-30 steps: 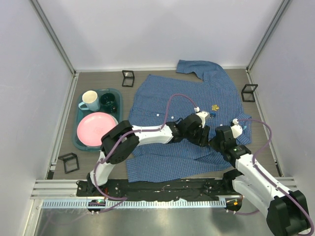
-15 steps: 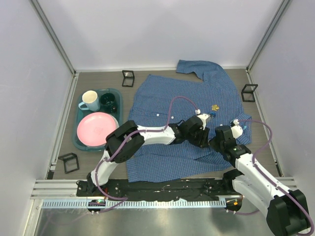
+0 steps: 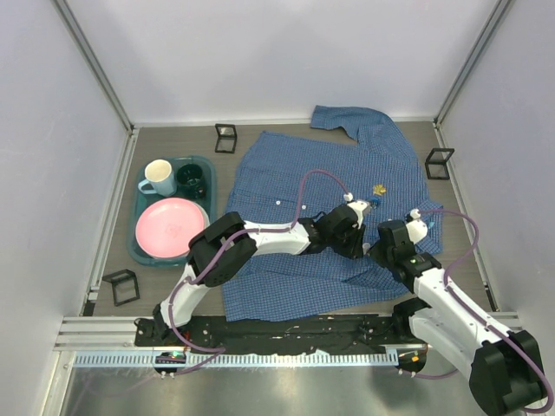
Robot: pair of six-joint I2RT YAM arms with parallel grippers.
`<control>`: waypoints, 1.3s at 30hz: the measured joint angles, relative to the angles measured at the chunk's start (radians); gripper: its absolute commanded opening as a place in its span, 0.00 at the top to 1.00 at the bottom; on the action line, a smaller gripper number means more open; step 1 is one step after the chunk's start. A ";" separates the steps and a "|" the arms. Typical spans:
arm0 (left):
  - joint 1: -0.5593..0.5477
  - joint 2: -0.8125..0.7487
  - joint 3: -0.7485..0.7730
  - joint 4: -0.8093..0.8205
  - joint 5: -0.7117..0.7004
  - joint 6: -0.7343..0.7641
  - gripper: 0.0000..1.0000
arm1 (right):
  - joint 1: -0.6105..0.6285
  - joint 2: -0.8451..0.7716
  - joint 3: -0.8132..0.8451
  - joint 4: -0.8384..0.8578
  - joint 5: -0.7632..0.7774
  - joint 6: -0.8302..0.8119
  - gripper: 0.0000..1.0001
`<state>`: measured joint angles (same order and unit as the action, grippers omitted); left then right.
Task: Remove the brooch from the garment
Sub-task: Remove the brooch from the clothes.
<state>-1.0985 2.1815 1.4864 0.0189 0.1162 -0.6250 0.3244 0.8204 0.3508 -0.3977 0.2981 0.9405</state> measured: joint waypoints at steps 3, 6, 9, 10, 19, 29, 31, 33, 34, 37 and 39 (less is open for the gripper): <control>0.000 0.000 0.000 0.000 -0.001 0.001 0.81 | 0.000 0.011 0.003 -0.008 0.010 -0.016 0.91; 0.000 0.000 0.000 0.000 0.000 0.000 0.84 | 0.000 0.011 0.005 -0.015 0.014 -0.032 0.91; 0.000 0.000 0.000 0.000 0.000 0.001 0.85 | 0.000 0.011 0.006 -0.015 0.014 -0.054 0.89; 0.000 0.000 0.000 0.000 0.000 0.000 0.85 | 0.000 0.011 0.006 -0.014 0.013 -0.064 0.88; 0.001 0.006 0.000 0.008 0.026 0.001 0.93 | 0.000 0.019 0.007 0.021 -0.012 -0.116 0.88; 0.012 0.015 -0.001 0.036 0.069 -0.002 1.00 | 0.000 0.031 0.006 0.086 -0.039 -0.130 0.87; 0.014 0.015 -0.002 0.037 0.074 -0.004 1.00 | 0.000 0.031 0.006 0.090 -0.038 -0.131 0.88; 0.018 0.016 -0.004 0.041 0.080 -0.006 1.00 | 0.000 0.031 0.006 0.091 -0.037 -0.131 0.88; 0.021 0.016 -0.005 0.044 0.085 -0.011 1.00 | 0.000 0.031 0.006 0.090 -0.034 -0.130 0.88; 0.027 0.016 -0.012 0.051 0.092 -0.026 1.00 | 0.000 0.031 0.006 0.088 -0.027 -0.127 0.88; 0.032 0.017 -0.014 0.056 0.099 -0.033 1.00 | 0.000 0.031 0.006 0.083 -0.024 -0.126 0.88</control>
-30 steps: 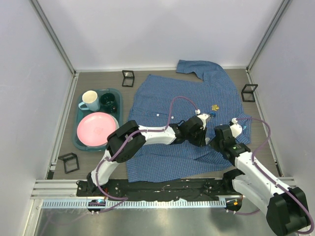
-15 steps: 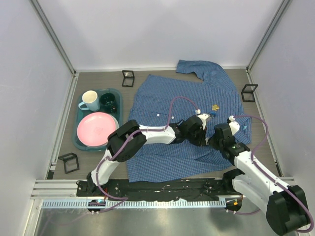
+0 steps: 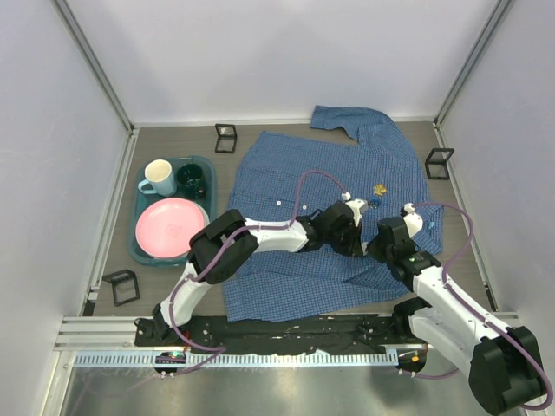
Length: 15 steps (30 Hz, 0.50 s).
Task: Remove the brooch from the garment
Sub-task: Remove the brooch from the clothes.
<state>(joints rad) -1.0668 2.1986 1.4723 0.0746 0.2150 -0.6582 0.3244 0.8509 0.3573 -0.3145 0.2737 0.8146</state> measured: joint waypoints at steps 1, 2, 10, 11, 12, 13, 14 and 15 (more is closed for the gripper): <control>0.002 0.000 -0.001 0.002 0.004 -0.004 1.00 | 0.000 0.000 0.000 -0.001 0.001 0.000 0.88; 0.003 0.001 -0.002 0.004 0.008 -0.010 1.00 | 0.000 0.000 0.000 -0.001 0.001 0.000 0.88; 0.009 0.010 -0.003 0.019 0.032 -0.024 1.00 | 0.000 0.012 0.000 0.005 0.000 0.000 0.88; 0.009 0.011 -0.003 0.021 0.033 -0.026 1.00 | 0.000 0.017 0.000 0.005 -0.001 0.000 0.88; 0.009 0.011 -0.003 0.022 0.033 -0.027 1.00 | 0.000 0.021 0.000 0.005 -0.001 0.000 0.88; 0.009 0.011 -0.003 0.022 0.034 -0.031 1.00 | 0.000 0.025 -0.002 0.006 -0.002 0.001 0.88; 0.009 0.011 -0.003 0.022 0.034 -0.034 1.00 | 0.000 0.027 -0.004 0.007 -0.002 0.001 0.88; 0.010 0.012 -0.003 0.023 0.034 -0.037 1.00 | 0.000 0.027 -0.007 0.008 -0.003 0.003 0.88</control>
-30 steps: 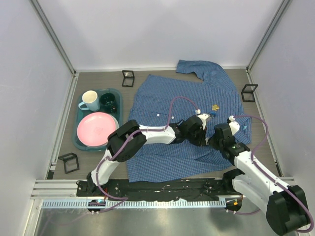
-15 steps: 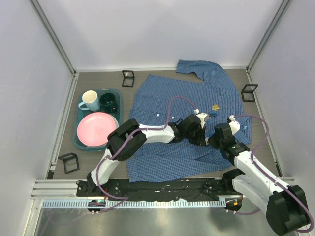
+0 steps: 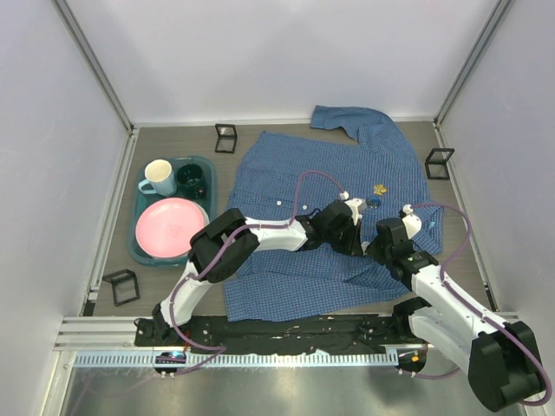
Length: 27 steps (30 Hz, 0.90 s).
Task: Remove the brooch from the garment
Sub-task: Remove the brooch from the clothes.
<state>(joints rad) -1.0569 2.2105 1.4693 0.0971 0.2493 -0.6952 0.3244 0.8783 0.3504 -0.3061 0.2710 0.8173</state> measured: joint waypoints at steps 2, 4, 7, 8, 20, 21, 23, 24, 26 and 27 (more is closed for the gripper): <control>0.002 0.000 0.000 0.000 0.001 -0.003 1.00 | 0.000 0.001 -0.006 0.001 0.001 0.001 0.88; 0.003 0.001 0.000 0.000 0.003 -0.004 1.00 | -0.001 0.005 -0.008 0.005 0.001 0.002 0.88; 0.003 0.002 0.000 0.001 0.006 -0.005 1.00 | 0.000 0.008 -0.012 0.018 0.001 0.002 0.88; 0.003 0.002 0.000 0.002 0.009 -0.005 1.00 | 0.000 0.011 -0.015 0.023 0.001 0.002 0.88; 0.008 0.005 0.000 0.002 0.024 -0.004 1.00 | -0.002 0.039 -0.022 0.065 -0.008 0.003 0.90; 0.010 0.006 0.003 -0.001 0.024 -0.004 1.00 | -0.002 0.039 -0.024 0.069 -0.010 0.005 0.90; 0.012 0.010 0.013 -0.010 0.030 -0.003 1.00 | -0.005 0.047 -0.028 0.079 -0.012 0.008 0.91; 0.013 0.014 0.023 -0.020 0.032 0.000 1.00 | -0.006 0.051 -0.029 0.085 -0.011 0.009 0.91; 0.016 0.023 0.049 -0.048 0.036 0.005 1.00 | -0.010 0.063 -0.031 0.100 -0.011 0.009 0.92; 0.017 0.027 0.058 -0.058 0.038 0.008 1.00 | -0.012 0.067 -0.031 0.105 -0.010 0.009 0.93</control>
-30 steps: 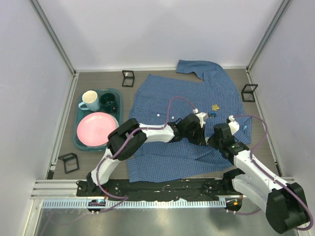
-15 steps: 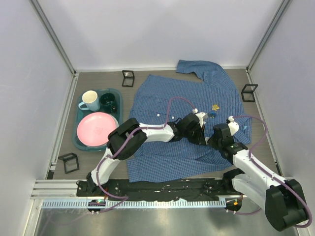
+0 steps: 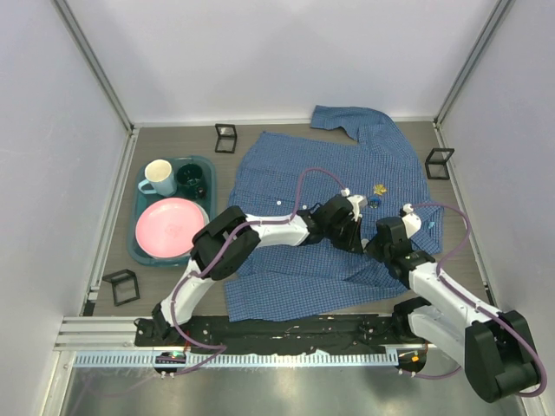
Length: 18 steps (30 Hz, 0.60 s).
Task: Remove the brooch from the garment
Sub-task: Remove the brooch from the clothes.
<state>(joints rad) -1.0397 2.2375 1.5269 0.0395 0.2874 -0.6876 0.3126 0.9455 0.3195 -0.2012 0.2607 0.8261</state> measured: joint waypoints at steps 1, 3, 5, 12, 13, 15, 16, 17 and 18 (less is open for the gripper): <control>0.002 0.004 0.011 -0.010 0.002 0.005 1.00 | -0.002 0.007 0.000 0.008 0.000 0.000 0.93; 0.004 0.009 0.027 -0.029 0.003 0.012 1.00 | -0.002 0.024 0.002 0.021 0.004 -0.001 0.93; 0.005 0.010 0.035 -0.042 0.002 0.016 1.00 | -0.002 0.038 0.007 0.026 0.005 -0.003 0.93; 0.006 0.014 0.047 -0.060 0.003 0.018 1.00 | 0.009 0.040 0.018 0.021 0.019 -0.013 0.89; 0.006 0.014 0.047 -0.059 0.003 0.018 1.00 | 0.011 0.038 0.024 0.011 0.025 -0.013 0.87; 0.006 0.014 0.046 -0.056 0.003 0.018 1.00 | 0.016 0.026 0.034 -0.016 0.034 -0.015 0.85; 0.006 0.014 0.042 -0.052 0.003 0.018 1.00 | 0.019 0.014 0.035 -0.031 0.036 -0.015 0.85; 0.005 0.014 0.037 -0.047 0.004 0.018 1.00 | 0.023 0.002 0.036 -0.046 0.037 -0.015 0.84; 0.003 0.014 0.034 -0.041 0.006 0.017 1.00 | 0.026 -0.011 0.036 -0.060 0.038 -0.015 0.84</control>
<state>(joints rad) -1.0367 2.2513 1.5608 -0.0013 0.2932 -0.6704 0.3382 0.9348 0.3557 -0.2607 0.2989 0.8112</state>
